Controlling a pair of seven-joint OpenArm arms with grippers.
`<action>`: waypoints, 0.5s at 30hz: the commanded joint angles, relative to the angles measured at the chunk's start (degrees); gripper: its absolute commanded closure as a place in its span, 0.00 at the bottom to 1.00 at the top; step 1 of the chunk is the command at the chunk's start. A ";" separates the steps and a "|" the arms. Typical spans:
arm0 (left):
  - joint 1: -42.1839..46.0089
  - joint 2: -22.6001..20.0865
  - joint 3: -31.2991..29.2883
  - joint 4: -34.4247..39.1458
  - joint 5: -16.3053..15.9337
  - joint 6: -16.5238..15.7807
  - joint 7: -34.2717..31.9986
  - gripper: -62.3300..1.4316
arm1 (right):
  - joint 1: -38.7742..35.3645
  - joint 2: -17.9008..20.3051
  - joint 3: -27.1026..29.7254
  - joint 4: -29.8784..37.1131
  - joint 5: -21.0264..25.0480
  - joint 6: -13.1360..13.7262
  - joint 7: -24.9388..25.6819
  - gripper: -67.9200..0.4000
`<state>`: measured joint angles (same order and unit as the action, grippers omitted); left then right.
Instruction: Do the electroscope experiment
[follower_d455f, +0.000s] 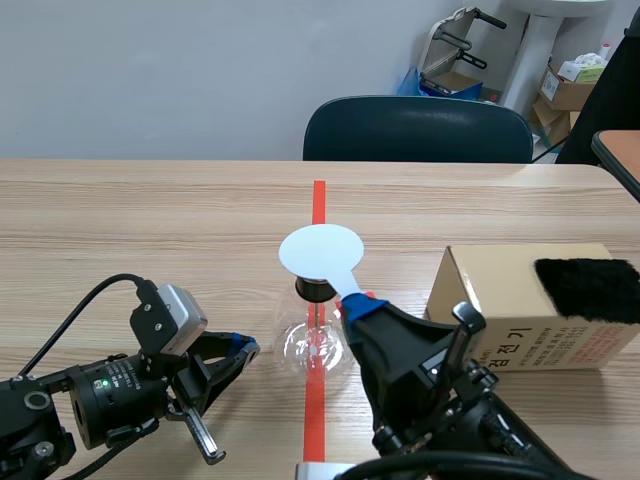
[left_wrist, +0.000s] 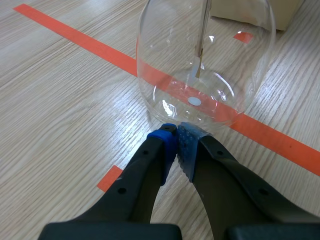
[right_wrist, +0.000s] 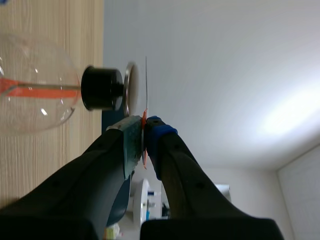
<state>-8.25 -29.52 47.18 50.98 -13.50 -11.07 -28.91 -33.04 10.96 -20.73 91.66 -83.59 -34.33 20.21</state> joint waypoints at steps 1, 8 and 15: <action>0.00 0.28 -0.37 0.76 -0.39 -0.02 -0.81 0.92 | 0.70 0.15 0.20 0.52 -0.11 -0.83 -2.08 0.97; 0.00 0.28 -0.37 0.76 -0.39 -0.02 -0.81 0.92 | 0.68 0.15 0.20 0.52 -0.11 -0.81 -12.41 0.97; 0.02 0.28 -0.37 0.76 -0.39 -0.02 -0.79 0.92 | 0.68 0.15 0.20 0.52 -0.11 -0.81 -21.42 0.97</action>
<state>-8.25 -29.52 47.18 50.98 -13.50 -11.07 -28.91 -33.04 10.96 -20.73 91.66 -83.59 -34.33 -0.80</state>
